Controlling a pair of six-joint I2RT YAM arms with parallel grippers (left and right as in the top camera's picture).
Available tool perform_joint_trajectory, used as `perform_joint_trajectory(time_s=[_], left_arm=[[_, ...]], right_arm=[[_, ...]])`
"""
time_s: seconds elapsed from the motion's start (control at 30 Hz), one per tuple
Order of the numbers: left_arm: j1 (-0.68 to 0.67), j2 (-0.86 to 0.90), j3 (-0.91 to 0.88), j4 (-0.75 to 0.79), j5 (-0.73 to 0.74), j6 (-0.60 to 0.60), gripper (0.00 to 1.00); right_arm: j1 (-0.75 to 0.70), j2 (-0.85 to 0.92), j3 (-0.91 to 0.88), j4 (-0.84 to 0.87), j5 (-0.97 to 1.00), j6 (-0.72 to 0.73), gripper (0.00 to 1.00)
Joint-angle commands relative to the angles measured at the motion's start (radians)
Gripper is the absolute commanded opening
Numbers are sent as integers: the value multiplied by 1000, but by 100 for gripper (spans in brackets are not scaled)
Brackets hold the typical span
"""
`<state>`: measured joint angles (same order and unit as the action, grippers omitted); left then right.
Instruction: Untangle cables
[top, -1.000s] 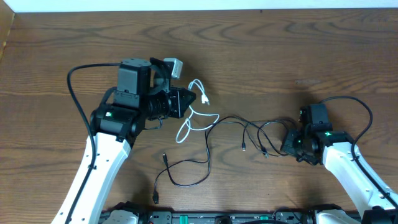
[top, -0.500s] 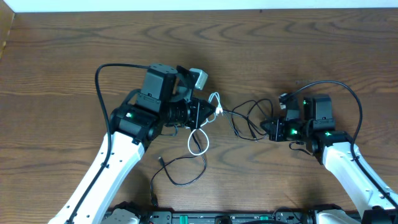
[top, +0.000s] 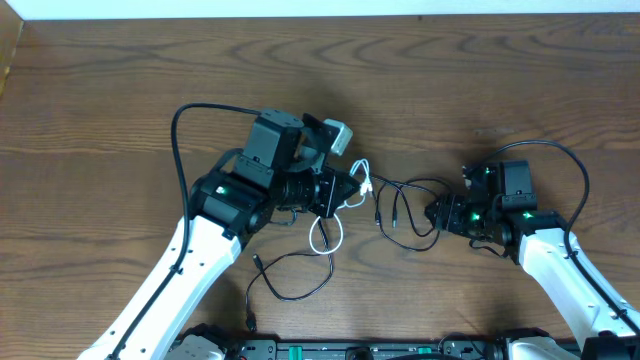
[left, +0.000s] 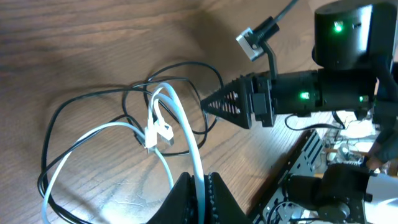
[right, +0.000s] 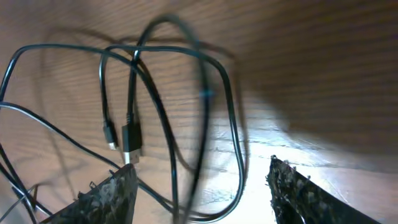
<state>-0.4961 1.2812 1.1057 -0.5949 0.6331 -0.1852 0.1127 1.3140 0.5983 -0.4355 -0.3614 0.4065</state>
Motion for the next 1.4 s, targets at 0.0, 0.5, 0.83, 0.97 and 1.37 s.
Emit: perform_joint_trajectory(time_s=[0.0, 0.5, 0.83, 0.97, 1.37], left_arm=[[-17, 6, 9, 1, 6, 20, 8], [-40, 6, 9, 99, 95, 41, 8], [-56, 6, 9, 207, 119, -79, 24], [-66, 14, 9, 192, 89, -45, 78], [-65, 131, 9, -167, -452, -107, 78]], right_arm=[[-2, 0, 0, 12, -76, -38, 65], [0, -106, 11, 97, -644, -382, 85], [0, -105, 11, 94, -425, -265, 81], [0, -105, 11, 2, -62, -61, 83], [0, -105, 11, -101, -144, -169, 85]])
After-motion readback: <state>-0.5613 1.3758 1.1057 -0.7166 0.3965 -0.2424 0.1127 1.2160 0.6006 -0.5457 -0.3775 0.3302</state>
